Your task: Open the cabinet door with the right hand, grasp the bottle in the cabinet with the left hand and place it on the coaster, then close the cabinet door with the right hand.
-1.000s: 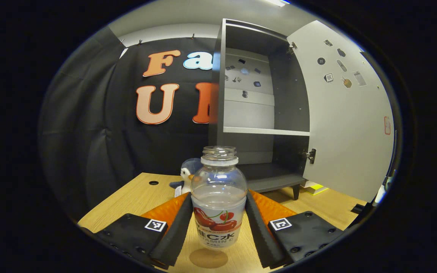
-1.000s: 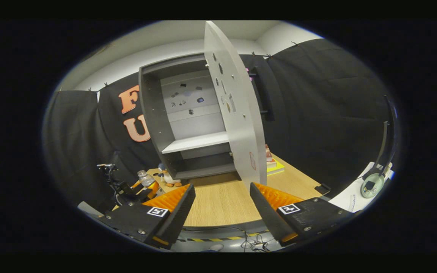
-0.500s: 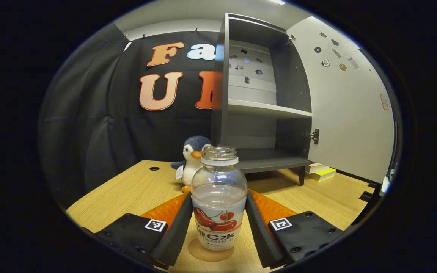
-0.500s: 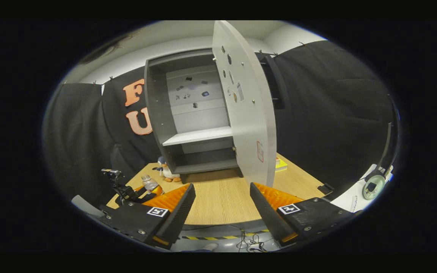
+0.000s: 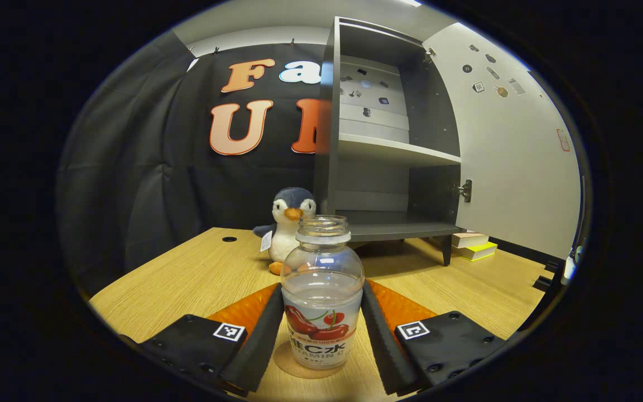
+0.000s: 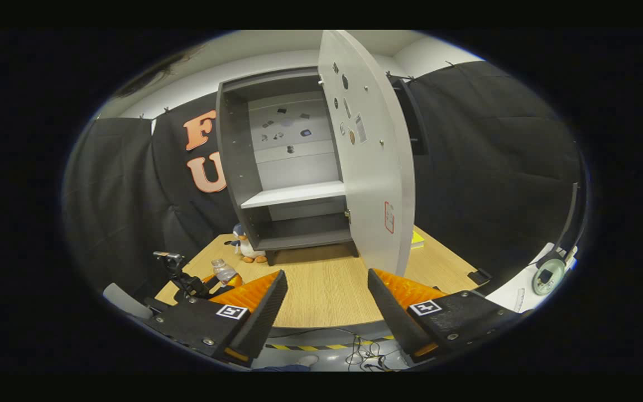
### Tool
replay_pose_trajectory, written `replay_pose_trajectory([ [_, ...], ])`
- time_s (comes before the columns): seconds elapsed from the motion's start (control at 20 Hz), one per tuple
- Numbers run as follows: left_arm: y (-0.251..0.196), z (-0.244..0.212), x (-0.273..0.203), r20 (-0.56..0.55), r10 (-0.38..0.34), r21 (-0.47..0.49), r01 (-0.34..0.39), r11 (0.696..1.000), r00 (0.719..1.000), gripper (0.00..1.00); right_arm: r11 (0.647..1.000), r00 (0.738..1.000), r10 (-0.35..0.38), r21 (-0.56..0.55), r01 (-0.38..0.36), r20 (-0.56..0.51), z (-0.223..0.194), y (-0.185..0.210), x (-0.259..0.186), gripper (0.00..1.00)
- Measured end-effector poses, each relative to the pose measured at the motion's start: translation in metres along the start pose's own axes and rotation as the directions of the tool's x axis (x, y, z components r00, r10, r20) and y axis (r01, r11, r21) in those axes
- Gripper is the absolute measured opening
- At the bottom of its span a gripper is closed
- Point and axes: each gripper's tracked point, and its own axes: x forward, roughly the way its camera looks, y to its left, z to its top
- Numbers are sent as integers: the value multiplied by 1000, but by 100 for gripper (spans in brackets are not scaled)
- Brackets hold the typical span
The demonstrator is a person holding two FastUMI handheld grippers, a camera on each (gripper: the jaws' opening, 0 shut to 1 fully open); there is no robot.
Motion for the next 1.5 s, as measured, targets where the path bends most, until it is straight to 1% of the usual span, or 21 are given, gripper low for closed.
replay_pose_trajectory([
  [0.15, 7, -7, -1, -22, 35, 1, -35, 999, 999, 87, 1000, 1000, 8, 6, -8, -3, 0, 2, -2, 90],
  [0.25, 12, -1, -3, -13, 58, -10, -58, 998, 998, 87, 1000, 1000, 10, 3, -10, -8, -1, 2, -2, 90],
  [0.35, 9, 6, -2, -2, 49, -16, -49, 999, 999, 87, 1000, 1000, 14, 4, -14, -13, -3, 3, -4, 90],
  [0.55, 6, 11, -1, 7, 47, 48, -47, 998, 999, 89, 999, 1000, 24, 23, -23, -20, -5, 6, -2, 90],
  [0.7, 10, 8, -1, 4, 59, 67, -59, 996, 998, 91, 999, 999, 28, 18, -27, -24, -4, 8, -2, 90],
  [0.9, 11, 10, 1, 1, 61, 59, -61, 996, 998, 92, 999, 999, 31, 17, -31, -28, -5, 8, -1, 90],
  [1.05, 14, 13, 2, -1, 74, 79, -74, 994, 997, 93, 999, 999, 29, 26, -28, -31, -6, 6, 0, 90],
  [1.3, 10, 13, 0, -7, 51, 48, -51, 998, 999, 94, 999, 999, 29, 27, -28, -32, -9, 4, 0, 91],
  [1.5, 12, 19, -1, 0, 67, 35, -67, 997, 998, 94, 999, 999, 38, 28, -37, -37, -10, 7, -1, 91],
])
